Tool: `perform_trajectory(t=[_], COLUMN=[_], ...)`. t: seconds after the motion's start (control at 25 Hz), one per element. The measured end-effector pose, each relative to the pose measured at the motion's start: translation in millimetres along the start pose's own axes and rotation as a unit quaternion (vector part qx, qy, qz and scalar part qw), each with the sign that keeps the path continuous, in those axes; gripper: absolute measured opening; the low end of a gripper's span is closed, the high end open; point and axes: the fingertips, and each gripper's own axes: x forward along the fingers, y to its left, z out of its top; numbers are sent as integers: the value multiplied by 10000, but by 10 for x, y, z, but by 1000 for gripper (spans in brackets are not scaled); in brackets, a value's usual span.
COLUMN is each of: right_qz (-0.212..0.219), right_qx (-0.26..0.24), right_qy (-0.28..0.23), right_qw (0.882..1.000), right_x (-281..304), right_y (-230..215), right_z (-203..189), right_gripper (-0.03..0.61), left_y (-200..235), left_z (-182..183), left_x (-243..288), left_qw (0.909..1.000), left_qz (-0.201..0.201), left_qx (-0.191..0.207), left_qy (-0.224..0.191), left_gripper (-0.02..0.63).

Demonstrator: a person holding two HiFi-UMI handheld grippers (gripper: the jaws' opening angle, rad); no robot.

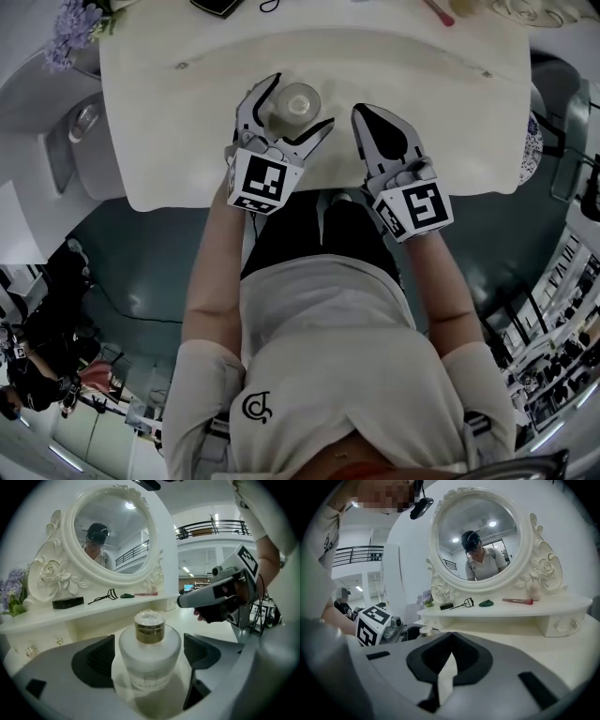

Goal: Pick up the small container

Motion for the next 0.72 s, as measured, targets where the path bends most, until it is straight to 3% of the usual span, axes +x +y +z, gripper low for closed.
perform_trajectory(t=[0.28,0.44,0.48,0.56,0.72], right_qz=[-131,-185,-203,-231,-256], right_qx=[-62,-25,-18,-4,-15], right_qy=[-30,-10,3,23,46], right_qw=[9999,9998,9998,9997,9997], right_x=[6,-26,-29,-35,-54], right_y=[-112,-161,-178,-208,-235], right_z=[30,0,-9,-15,-16], right_gripper=[6,6,6,6,6], left_y=[-30,-23,-15,2,12], left_z=[50,-27,-46,-49,-46], left_x=[160,184,195,214,220], left_qw=[9994,9992,9991,9989,9989], left_qz=[-177,-76,-28,44,65], left_qx=[-304,-240,-209,-138,-101], left_qy=[34,305,377,449,455], left_gripper=[451,449,441,354,351])
